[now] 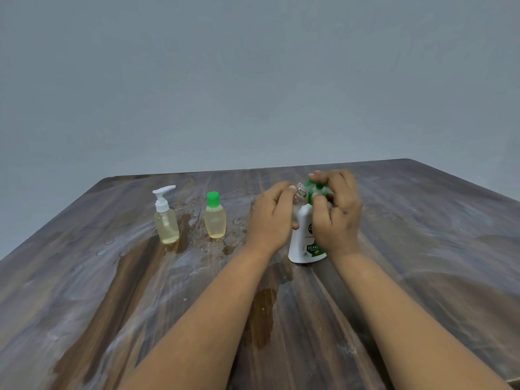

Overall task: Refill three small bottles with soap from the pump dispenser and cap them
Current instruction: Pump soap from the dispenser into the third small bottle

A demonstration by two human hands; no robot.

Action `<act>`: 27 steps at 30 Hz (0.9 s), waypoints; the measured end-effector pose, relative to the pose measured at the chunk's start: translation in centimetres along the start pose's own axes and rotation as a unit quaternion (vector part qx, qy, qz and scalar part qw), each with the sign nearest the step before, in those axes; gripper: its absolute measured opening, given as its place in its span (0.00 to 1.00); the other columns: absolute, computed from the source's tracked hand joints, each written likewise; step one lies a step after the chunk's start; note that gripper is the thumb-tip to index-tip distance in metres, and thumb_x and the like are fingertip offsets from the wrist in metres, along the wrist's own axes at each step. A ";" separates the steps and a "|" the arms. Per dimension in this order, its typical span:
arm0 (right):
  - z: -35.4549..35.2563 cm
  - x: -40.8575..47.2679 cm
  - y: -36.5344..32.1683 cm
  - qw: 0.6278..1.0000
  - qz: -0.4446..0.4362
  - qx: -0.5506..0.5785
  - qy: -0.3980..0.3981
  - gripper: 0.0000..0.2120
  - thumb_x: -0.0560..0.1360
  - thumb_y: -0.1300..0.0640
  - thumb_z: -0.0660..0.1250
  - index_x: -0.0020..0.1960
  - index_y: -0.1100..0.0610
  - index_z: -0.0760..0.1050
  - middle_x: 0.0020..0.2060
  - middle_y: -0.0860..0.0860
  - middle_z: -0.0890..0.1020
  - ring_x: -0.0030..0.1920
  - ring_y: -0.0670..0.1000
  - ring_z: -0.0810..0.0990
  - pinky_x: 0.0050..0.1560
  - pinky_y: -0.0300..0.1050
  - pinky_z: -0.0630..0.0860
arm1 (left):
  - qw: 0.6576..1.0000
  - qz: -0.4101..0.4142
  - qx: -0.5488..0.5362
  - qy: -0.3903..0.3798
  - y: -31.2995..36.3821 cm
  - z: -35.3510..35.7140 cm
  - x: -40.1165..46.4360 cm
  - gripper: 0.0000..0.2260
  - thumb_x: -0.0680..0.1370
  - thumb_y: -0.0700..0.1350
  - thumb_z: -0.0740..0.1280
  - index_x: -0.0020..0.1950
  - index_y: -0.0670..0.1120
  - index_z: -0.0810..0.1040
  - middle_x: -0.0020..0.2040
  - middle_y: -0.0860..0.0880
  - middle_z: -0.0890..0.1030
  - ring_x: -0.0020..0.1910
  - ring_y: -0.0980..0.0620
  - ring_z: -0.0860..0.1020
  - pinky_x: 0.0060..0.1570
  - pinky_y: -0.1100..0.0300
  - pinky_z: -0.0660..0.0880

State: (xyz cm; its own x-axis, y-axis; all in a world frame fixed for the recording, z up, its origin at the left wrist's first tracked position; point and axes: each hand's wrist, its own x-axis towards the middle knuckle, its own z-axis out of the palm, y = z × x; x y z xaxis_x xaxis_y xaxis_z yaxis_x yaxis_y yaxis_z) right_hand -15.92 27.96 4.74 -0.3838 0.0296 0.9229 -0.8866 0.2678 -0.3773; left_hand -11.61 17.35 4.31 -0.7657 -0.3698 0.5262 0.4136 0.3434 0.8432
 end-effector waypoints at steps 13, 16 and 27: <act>0.1 0.0 0.2 1.000 -0.001 0.003 -0.001 0.13 0.67 0.66 0.58 0.46 0.64 0.79 0.44 0.48 0.76 0.46 0.57 0.77 0.45 0.51 0.75 | 0.999 -0.004 -0.033 -0.009 -0.2 -0.2 0.2 0.16 0.77 0.51 0.60 0.41 0.40 0.77 0.34 0.39 0.77 0.25 0.50 0.76 0.32 0.44 0.76; 0.1 0.0 0.1 1.000 0.007 0.008 0.004 0.13 0.67 0.67 0.58 0.46 0.64 0.79 0.44 0.48 0.76 0.46 0.57 0.77 0.44 0.51 0.75 | 0.999 -0.003 -0.031 -0.007 -0.1 -0.1 0.1 0.17 0.77 0.52 0.59 0.41 0.40 0.77 0.35 0.38 0.78 0.25 0.50 0.76 0.33 0.42 0.76; 0.1 0.0 0.2 1.000 0.012 0.010 -0.002 0.13 0.67 0.68 0.59 0.46 0.63 0.79 0.44 0.49 0.78 0.47 0.56 0.77 0.46 0.45 0.74 | 1.000 0.006 -0.003 0.000 0.0 0.0 0.0 0.17 0.77 0.54 0.57 0.39 0.43 0.76 0.33 0.42 0.78 0.24 0.52 0.77 0.33 0.42 0.76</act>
State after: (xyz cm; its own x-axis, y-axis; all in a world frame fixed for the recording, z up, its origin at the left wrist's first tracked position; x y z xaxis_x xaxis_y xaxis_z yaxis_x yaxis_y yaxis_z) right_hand -16.09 27.95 4.64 -0.4065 0.0311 0.9131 -0.8821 0.2470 -0.4011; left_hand -11.58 17.33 4.27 -0.7610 -0.3648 0.5365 0.4263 0.3421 0.8374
